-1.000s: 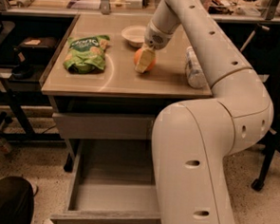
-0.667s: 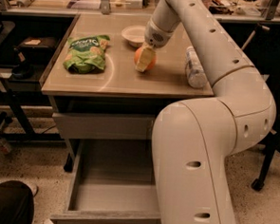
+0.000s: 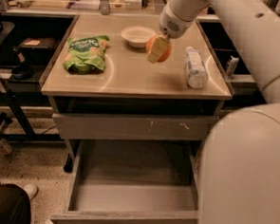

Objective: Place orange into middle drawer

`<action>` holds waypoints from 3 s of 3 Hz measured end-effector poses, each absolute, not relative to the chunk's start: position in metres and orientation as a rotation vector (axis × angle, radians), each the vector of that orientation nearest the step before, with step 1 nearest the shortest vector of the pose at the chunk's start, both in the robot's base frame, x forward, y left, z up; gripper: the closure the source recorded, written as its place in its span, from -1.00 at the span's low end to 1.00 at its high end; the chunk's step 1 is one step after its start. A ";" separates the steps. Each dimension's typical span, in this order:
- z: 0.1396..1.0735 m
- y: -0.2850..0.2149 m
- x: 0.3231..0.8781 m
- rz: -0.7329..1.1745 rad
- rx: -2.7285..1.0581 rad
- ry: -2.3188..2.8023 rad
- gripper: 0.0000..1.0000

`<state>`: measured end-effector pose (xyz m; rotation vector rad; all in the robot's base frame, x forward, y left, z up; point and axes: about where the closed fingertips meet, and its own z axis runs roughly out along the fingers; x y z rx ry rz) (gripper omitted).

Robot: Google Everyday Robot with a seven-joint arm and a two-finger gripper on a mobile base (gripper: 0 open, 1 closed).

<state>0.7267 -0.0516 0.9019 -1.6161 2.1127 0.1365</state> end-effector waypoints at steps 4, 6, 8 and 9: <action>0.906 -0.077 0.614 0.175 -1.424 2.202 1.00; 0.880 -0.062 0.560 0.280 -1.371 2.247 1.00; 0.754 -0.037 0.485 0.578 -1.303 2.439 1.00; 0.754 -0.037 0.485 0.578 -1.303 2.439 1.00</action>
Offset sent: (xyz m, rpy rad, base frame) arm -0.2011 -0.0238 -0.0629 0.0574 0.1573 -0.1947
